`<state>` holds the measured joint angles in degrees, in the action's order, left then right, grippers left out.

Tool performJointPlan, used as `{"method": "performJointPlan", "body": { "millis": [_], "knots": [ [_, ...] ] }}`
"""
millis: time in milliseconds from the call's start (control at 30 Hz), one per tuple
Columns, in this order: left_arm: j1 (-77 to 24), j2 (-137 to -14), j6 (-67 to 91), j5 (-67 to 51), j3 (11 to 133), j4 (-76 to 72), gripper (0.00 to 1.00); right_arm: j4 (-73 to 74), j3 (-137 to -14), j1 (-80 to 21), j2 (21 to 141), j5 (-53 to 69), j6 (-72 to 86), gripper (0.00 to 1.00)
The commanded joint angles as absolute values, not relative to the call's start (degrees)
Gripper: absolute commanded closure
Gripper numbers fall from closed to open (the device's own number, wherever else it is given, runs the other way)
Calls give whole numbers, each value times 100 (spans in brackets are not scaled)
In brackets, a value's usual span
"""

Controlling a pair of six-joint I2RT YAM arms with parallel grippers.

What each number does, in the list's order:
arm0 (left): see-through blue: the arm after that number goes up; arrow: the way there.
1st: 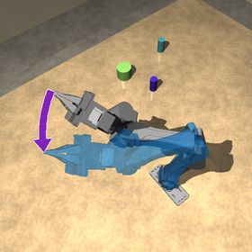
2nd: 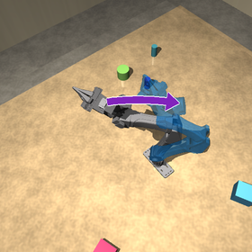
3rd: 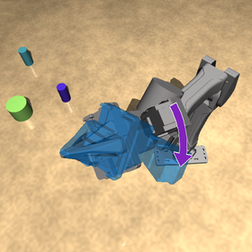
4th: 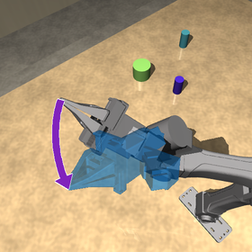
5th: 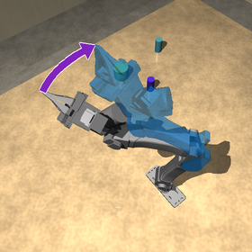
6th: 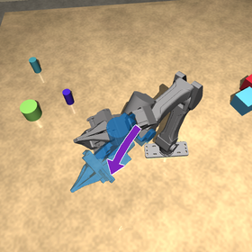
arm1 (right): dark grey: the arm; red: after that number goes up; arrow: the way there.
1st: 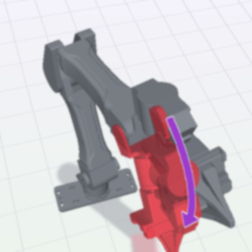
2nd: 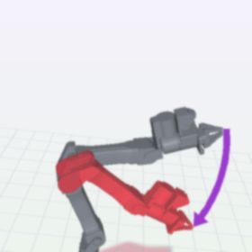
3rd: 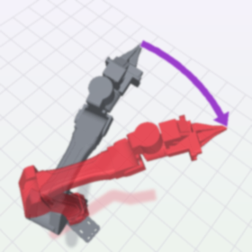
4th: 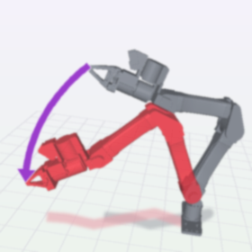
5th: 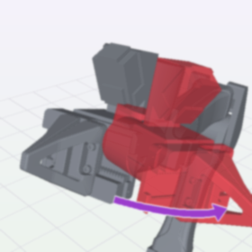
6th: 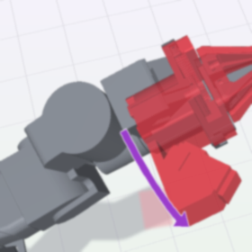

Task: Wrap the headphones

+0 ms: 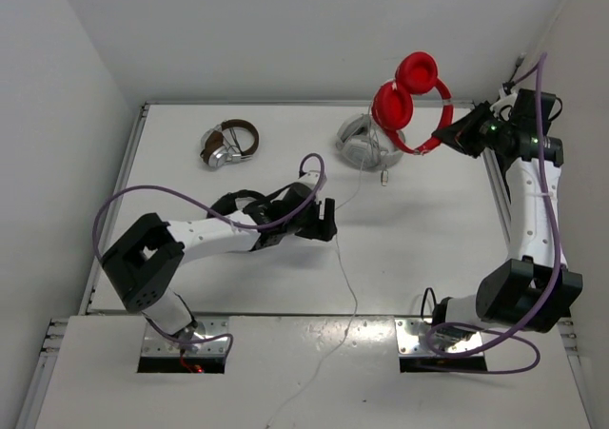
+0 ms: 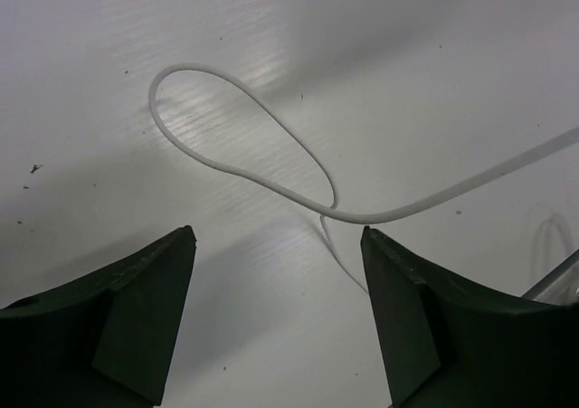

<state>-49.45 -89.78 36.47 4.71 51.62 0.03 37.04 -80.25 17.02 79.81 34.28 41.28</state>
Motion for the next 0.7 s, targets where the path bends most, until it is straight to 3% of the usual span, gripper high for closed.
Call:
{"method": "performJointPlan", "body": {
  "millis": [0, 433, 667],
  "knots": [
    [-4966, -9123, 4051, 212, 5457, -527, 21, 3226, -8068, 1661, 7699, 3437, 4623, 100],
    [-4756, -9203, 3384, 993, 5678, -747, 22, 3226, -8016, 1661, 7805, 3604, 4860, 100],
    [-4544, -9132, 3822, 275, 5310, -747, 22, 3226, -8077, 1661, 7805, 3595, 4966, 100]
  ]
}}
